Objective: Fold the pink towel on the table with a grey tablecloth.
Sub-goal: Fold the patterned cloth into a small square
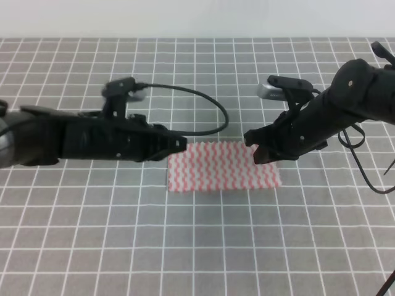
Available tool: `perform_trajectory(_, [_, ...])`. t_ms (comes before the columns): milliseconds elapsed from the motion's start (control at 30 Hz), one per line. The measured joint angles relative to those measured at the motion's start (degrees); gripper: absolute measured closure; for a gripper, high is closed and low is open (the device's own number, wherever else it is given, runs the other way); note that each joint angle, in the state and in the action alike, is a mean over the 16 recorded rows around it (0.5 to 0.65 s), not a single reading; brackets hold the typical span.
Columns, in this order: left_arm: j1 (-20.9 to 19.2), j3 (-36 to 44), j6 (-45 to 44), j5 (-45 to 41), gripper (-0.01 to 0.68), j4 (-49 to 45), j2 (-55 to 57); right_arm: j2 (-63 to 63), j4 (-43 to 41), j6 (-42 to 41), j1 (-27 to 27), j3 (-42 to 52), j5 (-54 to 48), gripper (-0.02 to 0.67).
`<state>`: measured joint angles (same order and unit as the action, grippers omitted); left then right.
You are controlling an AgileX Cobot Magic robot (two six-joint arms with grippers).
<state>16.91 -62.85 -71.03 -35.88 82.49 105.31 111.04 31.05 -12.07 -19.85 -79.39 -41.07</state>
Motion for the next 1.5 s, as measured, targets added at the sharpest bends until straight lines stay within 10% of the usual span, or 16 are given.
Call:
perform_trajectory(433, [-0.4,-1.8,-3.4,-1.6,0.675,4.2,6.5,0.1,-1.3,3.9,1.6,-0.1,0.5,0.416])
perform_trajectory(1500, [-0.4,-2.0,0.9,1.9,0.675,-0.5,7.2,5.2,-1.5,7.3,3.9,-0.5,4.4,0.402])
